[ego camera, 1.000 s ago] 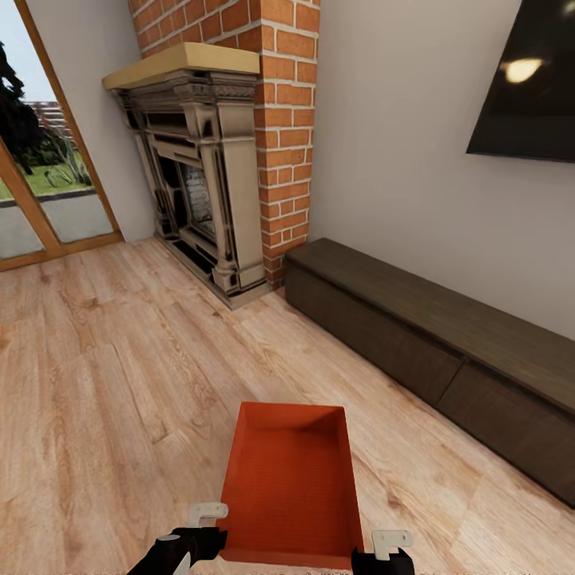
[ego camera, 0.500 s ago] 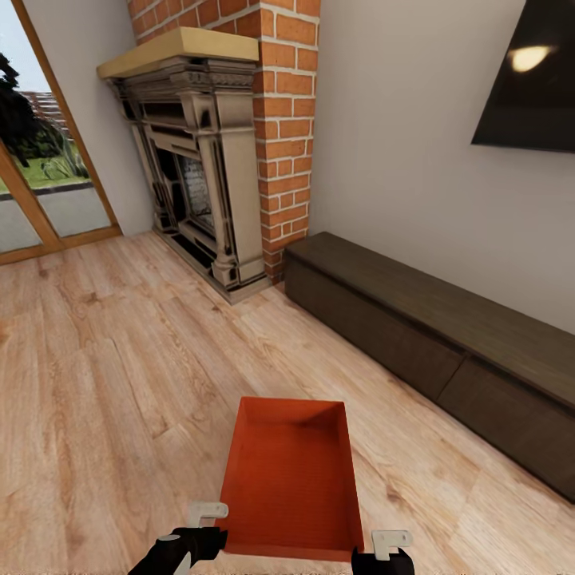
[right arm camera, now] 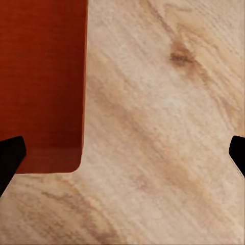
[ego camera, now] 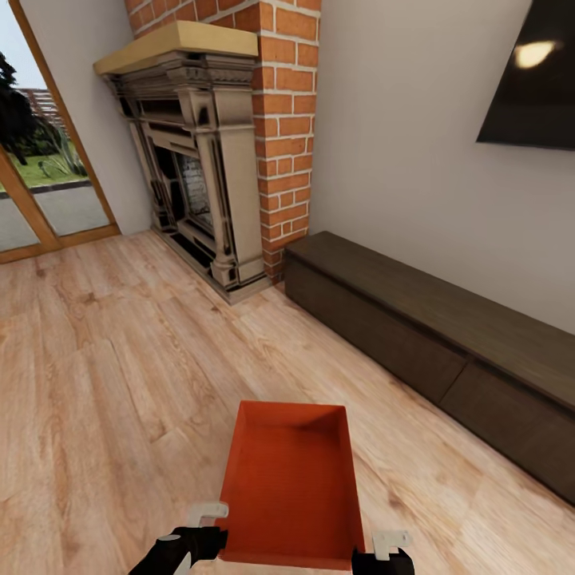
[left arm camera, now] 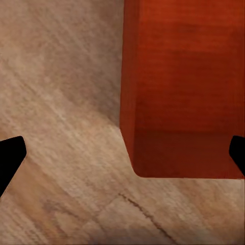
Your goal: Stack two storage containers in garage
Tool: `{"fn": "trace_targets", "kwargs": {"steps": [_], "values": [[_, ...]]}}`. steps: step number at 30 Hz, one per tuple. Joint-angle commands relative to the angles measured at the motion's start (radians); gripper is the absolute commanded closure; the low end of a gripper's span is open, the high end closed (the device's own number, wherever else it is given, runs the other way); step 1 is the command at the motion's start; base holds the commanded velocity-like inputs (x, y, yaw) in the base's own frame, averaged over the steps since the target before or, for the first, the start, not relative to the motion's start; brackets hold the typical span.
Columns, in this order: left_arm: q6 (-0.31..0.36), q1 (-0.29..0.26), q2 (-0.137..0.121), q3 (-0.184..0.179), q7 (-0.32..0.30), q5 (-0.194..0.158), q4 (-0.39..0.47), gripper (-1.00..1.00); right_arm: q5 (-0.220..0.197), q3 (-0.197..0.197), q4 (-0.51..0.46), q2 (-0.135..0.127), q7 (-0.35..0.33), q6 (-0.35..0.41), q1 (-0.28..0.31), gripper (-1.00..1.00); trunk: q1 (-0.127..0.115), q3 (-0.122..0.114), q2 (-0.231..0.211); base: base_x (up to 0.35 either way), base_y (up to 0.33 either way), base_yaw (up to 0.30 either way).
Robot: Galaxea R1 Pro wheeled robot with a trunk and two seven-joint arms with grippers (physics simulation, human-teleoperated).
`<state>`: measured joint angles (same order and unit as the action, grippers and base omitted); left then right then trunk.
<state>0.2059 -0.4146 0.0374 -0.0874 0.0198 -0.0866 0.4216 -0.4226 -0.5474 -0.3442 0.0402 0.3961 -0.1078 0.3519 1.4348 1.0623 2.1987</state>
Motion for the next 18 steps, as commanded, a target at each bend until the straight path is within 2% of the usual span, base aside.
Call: {"fn": "trace_targets", "kwargs": {"steps": [1,9,18], "values": [[0.005,0.000,-0.001,-0.006,0.002,-0.009,0.002,-1.00,-0.011,-0.008,0.001,0.000,0.005,-0.006,0.001,-1.00,0.000,0.001,0.000,0.286,0.000,0.000],[0.004,0.000,-0.004,-0.006,0.003,-0.009,0.002,-1.00,-0.011,-0.008,0.001,0.000,0.004,-0.006,0.001,-1.00,0.000,0.001,0.000,0.292,0.000,0.000],[0.004,0.000,0.001,-0.006,0.004,-0.008,0.001,-1.00,-0.010,-0.008,-0.008,-0.003,0.004,-0.006,0.001,-1.00,0.000,0.001,0.000,0.046,0.000,0.000]]}}
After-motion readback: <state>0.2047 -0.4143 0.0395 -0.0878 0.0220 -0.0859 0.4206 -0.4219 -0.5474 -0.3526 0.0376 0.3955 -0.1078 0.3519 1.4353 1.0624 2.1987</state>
